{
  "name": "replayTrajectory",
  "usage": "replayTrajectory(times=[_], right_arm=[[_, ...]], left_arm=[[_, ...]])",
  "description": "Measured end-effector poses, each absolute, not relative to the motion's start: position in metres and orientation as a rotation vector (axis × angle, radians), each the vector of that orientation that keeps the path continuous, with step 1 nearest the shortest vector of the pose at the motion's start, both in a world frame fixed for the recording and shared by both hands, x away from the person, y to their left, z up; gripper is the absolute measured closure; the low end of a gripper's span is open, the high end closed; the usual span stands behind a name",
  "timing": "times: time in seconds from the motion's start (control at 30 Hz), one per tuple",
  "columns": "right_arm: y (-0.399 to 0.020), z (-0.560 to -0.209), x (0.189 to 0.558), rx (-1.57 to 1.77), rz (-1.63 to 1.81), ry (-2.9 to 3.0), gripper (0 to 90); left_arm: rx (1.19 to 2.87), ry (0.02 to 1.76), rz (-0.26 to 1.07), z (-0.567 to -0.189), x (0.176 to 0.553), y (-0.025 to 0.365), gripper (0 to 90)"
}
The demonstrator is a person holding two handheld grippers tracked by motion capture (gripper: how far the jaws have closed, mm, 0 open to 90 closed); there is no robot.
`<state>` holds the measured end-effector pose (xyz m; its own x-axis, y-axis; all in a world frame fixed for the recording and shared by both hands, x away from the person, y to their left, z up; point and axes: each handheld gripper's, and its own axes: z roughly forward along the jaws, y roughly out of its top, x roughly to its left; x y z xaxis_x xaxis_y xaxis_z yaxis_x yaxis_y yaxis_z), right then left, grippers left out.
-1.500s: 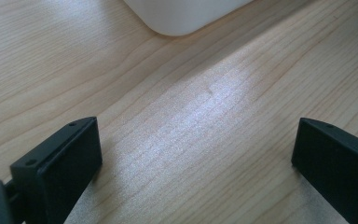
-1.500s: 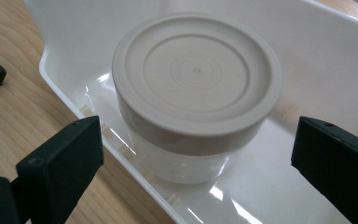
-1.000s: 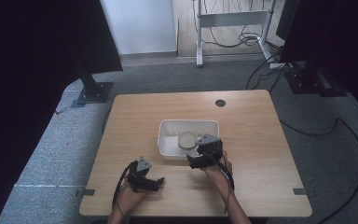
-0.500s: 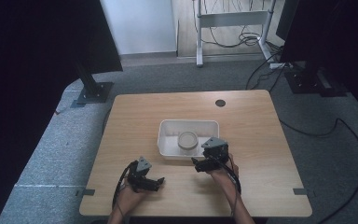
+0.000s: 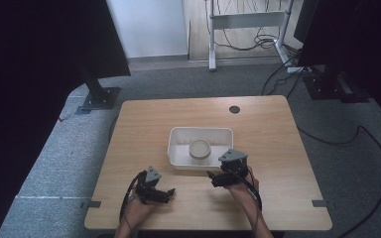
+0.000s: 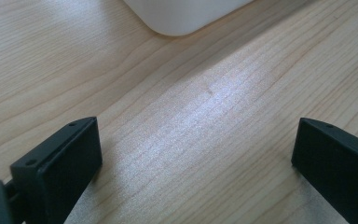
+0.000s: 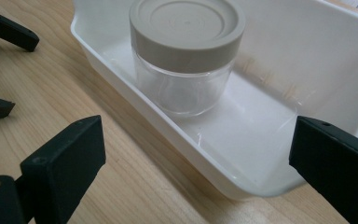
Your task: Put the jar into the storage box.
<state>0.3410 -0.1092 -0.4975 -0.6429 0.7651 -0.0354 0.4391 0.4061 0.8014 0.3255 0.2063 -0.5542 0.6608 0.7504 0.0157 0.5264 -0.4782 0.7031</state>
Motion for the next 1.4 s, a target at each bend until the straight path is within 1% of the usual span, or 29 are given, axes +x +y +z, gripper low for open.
replayTrajectory(times=[1.4], right_arm=[[-0.170,-0.502,0.308,1.109,1.090,2.207,2.7]], left_arm=[[2.192,0.984,0.424,-0.554,0.326,0.206,1.3]])
